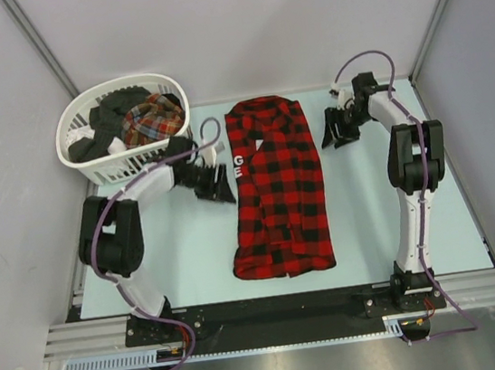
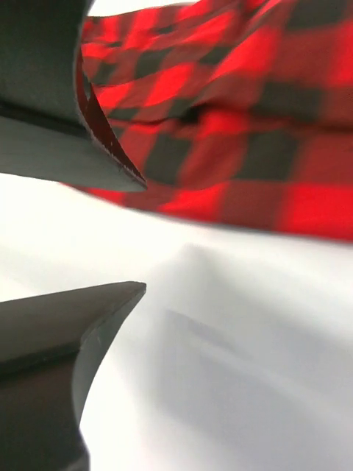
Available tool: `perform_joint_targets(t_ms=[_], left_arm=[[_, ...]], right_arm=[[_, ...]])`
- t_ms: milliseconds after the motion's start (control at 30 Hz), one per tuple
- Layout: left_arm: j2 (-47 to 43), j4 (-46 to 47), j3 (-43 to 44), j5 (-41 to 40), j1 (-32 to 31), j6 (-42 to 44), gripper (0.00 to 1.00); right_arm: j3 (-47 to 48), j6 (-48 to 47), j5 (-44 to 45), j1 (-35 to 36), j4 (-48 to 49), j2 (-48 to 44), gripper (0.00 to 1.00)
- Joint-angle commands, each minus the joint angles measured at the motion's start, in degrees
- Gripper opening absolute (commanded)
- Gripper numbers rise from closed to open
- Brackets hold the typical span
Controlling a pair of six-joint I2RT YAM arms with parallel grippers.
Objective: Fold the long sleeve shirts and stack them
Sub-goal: Fold the shirt
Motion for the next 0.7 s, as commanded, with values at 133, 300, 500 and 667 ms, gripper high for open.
perform_joint_targets(t_ms=[133,300,500,667], left_arm=[[15.5,8.9,21.9,-20.3,-4.3,-4.3,0.54],[21.5,11.4,29.6,-28.9,-5.5,-5.2,0.47],[26.6,11.8,34.6,-32.8,-5.4,-5.8,0.4],[29.8,10.8,37.7,-35.2,-4.4,-6.7,0.4]], right_arm=[[6.5,10.1,1.2,0.9,15.9,4.9,0.5],[6.2,13.1,5.9,2.9,22.6,5.9,0.5],[7.7,17.5,10.6,5.0,24.9,9.4,0.51],[8.5,19.5,11.2,5.7,25.2,12.0,0.5]])
